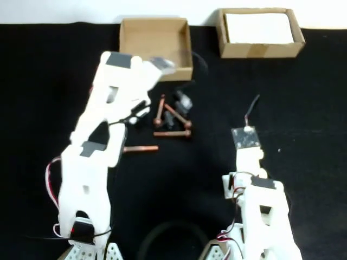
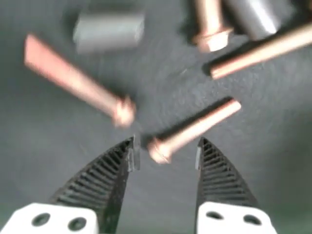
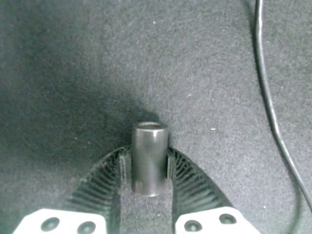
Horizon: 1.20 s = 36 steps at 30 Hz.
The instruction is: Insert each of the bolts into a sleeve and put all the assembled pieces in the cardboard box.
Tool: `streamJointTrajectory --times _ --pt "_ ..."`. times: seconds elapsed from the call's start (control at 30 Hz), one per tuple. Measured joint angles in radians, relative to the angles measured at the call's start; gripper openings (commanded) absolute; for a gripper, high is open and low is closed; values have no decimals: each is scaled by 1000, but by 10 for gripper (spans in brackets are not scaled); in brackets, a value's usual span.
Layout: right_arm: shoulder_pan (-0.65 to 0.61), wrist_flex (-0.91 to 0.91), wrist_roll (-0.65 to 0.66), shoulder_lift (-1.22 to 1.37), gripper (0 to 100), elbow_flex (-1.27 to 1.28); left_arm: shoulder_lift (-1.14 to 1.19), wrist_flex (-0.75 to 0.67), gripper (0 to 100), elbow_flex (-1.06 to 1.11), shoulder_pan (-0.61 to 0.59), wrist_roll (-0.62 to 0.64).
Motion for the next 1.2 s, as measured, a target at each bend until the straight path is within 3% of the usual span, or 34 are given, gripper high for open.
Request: streamJointTrajectory --times 0.23,0.37,0.73,1.07,1.2 --pt "0 0 0 0 6 0 -334 -17 252 471 32 683" --pt "0 0 0 0 6 0 -371 -83 252 545 -3 921" --pt "0 0 0 0 6 0 -328 -230 252 551 49 1154" --pt "0 0 0 0 6 0 -80 -232 252 500 -6 1171" --pt "0 0 0 0 6 0 -41 -229 158 454 -5 1171"
